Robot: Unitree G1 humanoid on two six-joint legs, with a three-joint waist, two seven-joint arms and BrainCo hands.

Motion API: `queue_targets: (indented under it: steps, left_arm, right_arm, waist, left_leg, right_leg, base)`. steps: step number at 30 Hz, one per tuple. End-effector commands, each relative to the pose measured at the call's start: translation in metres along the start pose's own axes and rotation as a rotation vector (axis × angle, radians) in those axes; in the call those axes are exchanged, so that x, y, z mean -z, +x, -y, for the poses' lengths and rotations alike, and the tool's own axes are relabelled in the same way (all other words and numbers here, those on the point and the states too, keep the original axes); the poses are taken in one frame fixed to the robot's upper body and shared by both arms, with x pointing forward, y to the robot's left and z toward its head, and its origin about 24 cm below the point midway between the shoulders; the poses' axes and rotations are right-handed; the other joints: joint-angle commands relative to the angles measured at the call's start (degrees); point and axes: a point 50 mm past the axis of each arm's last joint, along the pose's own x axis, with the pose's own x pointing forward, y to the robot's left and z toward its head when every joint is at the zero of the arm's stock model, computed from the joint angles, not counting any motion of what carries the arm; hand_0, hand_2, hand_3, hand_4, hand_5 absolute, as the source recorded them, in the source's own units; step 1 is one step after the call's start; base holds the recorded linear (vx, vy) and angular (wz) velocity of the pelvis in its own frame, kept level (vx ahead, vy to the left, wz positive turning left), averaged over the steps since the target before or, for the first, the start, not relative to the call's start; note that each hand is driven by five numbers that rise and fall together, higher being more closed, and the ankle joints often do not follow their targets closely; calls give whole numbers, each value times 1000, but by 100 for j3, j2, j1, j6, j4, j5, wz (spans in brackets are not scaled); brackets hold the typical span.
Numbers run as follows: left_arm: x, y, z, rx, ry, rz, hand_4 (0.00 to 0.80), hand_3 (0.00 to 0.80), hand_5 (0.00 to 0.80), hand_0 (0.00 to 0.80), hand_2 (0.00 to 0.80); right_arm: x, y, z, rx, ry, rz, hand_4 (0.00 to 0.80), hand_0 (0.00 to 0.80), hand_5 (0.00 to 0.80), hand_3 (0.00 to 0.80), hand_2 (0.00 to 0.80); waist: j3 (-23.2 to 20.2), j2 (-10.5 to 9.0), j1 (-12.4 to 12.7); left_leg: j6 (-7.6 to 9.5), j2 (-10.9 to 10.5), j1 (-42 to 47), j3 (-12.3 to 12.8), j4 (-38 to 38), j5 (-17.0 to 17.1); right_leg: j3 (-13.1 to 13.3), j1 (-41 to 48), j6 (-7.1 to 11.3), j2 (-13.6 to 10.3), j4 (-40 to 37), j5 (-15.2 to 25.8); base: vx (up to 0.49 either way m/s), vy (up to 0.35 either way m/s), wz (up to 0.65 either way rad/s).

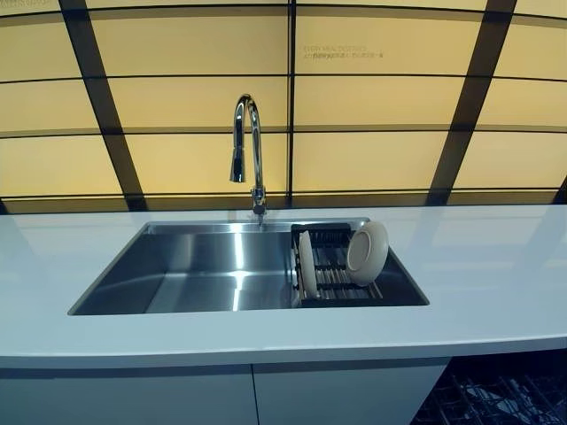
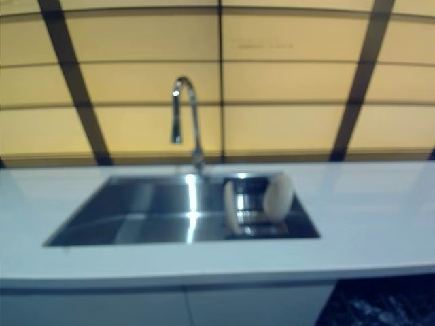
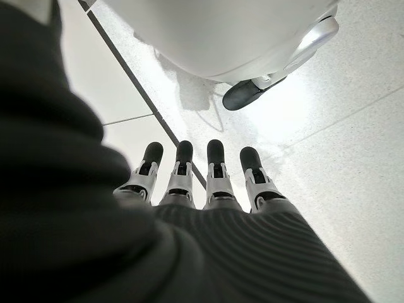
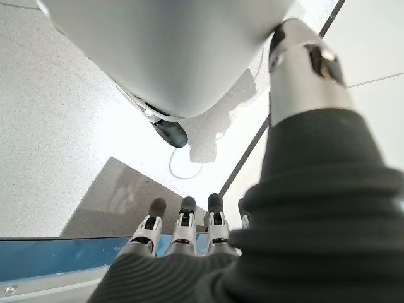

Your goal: Take plates into dishwasher

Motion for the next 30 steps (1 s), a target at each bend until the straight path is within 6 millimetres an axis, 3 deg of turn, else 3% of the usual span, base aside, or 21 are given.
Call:
queue_targets:
  steps: [1,22,27,30]
  left_arm:
    - [-24,2,-10,-11,69,50,0,0,0,0,0]
    - [-18,3,-10,-10,60,11,0,0,0,0,0]
    - [-15,2,-13,-17,47,7,0,0,0,0,0]
    - [-12,1,-16,-21,35,3,0,0,0,0,0]
  right_arm:
    - [-8,2,1,-12,-48,-13,0,0,0,0,0]
    - [-7,2,-1,-16,-30,-25,0,0,0,0,0]
    - [8,1,-1,1,66,-91,0,0,0,0,0]
    - [23,-1,1,51,298,-132,0,0,0,0,0]
  waist:
    - [249,-260,-44]
    - [248,-304,-63]
    - [281,-314,-101]
    - [295,-330,-131]
  left_leg:
    - [385,-427,-86,390,-14,-203]
    - [394,-422,-29,437,-14,-236]
    - [400,-424,-22,471,-14,-238]
    - [408,-430,0,500,-14,-250]
  right_leg:
    - [-97,151,227,-12,15,-276]
    - [-64,189,237,-12,15,-275]
    - [-37,178,254,-19,15,-251]
    - [-15,184,269,-19,15,-231]
  base:
    - [0,0,0]
    - [0,0,0]
    - [0,0,0]
    - [10,6,0]
